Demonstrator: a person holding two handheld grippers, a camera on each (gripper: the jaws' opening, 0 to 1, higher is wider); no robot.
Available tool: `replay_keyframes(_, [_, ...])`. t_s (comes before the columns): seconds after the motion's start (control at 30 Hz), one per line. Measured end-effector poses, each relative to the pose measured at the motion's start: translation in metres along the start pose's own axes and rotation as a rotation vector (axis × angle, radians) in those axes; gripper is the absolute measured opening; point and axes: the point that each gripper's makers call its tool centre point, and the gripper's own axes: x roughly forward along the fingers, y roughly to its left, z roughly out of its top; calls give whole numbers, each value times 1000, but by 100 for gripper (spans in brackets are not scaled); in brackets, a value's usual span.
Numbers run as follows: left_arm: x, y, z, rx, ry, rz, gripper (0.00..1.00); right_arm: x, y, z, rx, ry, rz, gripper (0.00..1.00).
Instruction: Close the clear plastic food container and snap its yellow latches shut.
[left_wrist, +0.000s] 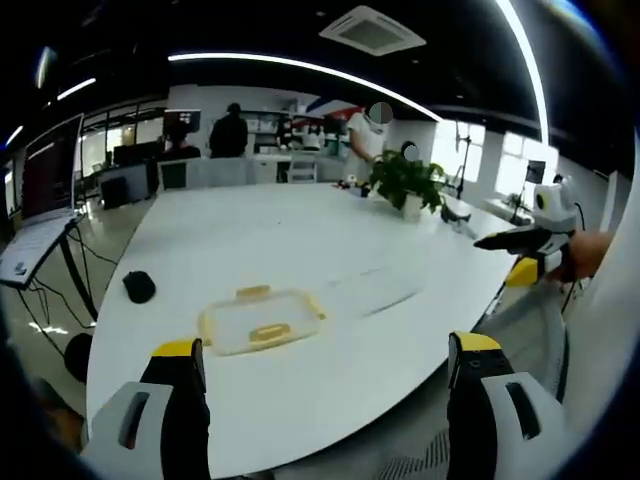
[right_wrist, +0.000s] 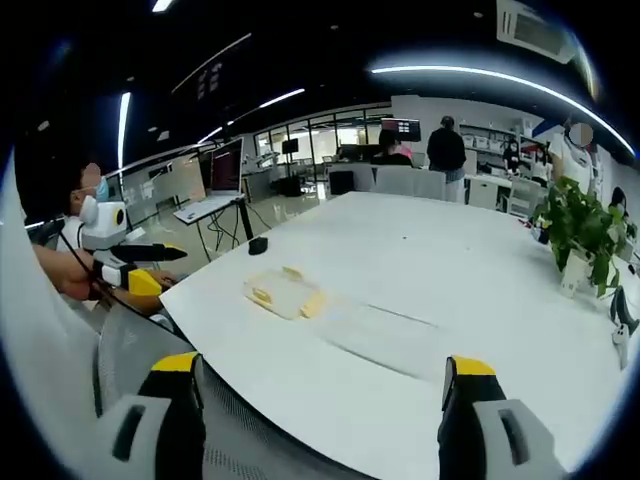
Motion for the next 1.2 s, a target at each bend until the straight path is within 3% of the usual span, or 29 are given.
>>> replay_keyframes(1.2, [-2,1,-3,-28,-4,0,98,-1,6,-3,20,-1,6,99])
